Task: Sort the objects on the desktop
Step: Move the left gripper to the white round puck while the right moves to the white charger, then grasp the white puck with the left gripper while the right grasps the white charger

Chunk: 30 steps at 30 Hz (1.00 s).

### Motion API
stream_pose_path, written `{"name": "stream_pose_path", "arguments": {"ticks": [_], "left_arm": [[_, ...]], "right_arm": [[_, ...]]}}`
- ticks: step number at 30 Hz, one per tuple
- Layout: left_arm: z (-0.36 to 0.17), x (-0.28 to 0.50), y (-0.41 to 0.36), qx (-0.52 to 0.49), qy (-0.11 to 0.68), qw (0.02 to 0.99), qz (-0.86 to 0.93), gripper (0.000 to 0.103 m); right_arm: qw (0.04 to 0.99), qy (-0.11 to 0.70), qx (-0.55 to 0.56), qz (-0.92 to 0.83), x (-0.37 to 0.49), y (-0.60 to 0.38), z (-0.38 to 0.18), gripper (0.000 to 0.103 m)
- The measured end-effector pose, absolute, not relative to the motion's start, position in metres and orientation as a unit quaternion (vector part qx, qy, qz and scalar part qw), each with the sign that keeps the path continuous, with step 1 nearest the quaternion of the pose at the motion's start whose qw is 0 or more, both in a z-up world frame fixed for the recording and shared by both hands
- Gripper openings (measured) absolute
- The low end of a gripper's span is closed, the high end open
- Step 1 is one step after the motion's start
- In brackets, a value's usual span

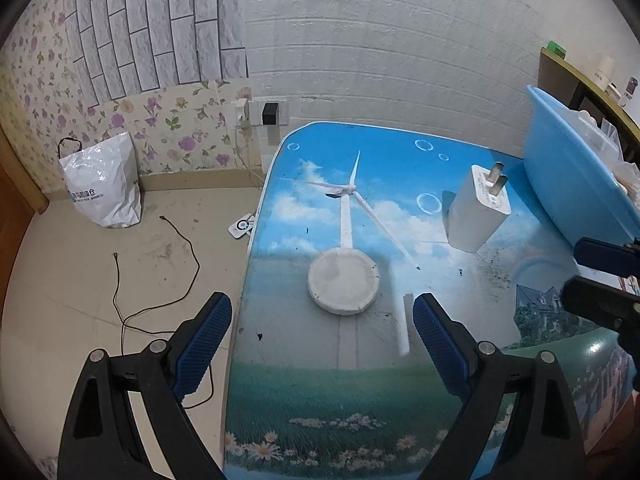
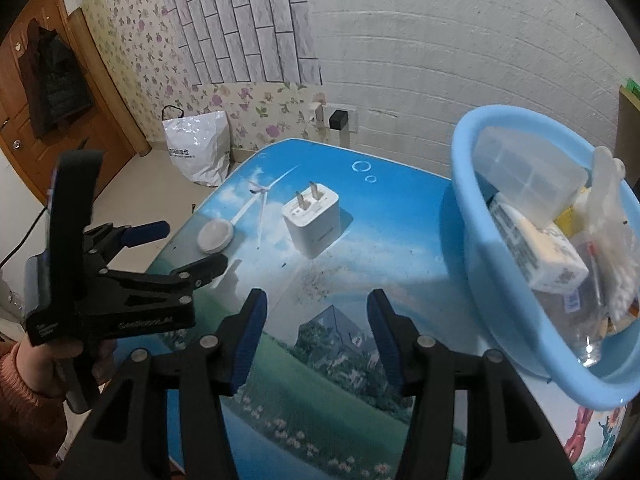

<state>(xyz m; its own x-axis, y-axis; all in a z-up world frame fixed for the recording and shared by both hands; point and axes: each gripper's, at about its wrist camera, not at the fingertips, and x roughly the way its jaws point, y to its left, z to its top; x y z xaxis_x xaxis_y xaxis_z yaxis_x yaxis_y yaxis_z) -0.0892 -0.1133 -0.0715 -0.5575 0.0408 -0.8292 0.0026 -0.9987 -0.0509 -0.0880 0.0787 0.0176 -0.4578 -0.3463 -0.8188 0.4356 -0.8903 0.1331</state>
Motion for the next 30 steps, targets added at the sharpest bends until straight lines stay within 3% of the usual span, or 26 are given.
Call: {"name": "stream_pose_path", "arguments": {"ticks": [3,5,8,14,30], "left_arm": [[-0.073,-0.092,-0.113,-0.466,-0.018,0.012,0.884,0.092],[-0.073,-0.094,-0.114,-0.462,-0.012,0.01,0.887,0.092],[-0.075,-0.096,-0.114,-0.464,-0.015,0.019,0.885,0.082],[-0.076,-0.099,-0.111,-0.456,0.001,0.022,0.89,0.072],[-0.079,-0.098,-0.114,-0.448,0.003,0.026,0.894,0.07]], "right_arm": [[0.231,0.048,0.469,-0.851,-0.095,0.072,0.013,0.066],[0.234,0.05,0.469,-0.85,-0.098,0.068,0.011,0.066],[0.235,0.056,0.471,-0.849,-0.101,0.064,0.007,0.067],[0.227,0.07,0.469,-0.85,-0.111,0.058,-0.001,0.067],[0.214,0.064,0.467,-0.856,-0.139,0.033,-0.008,0.067]]}}
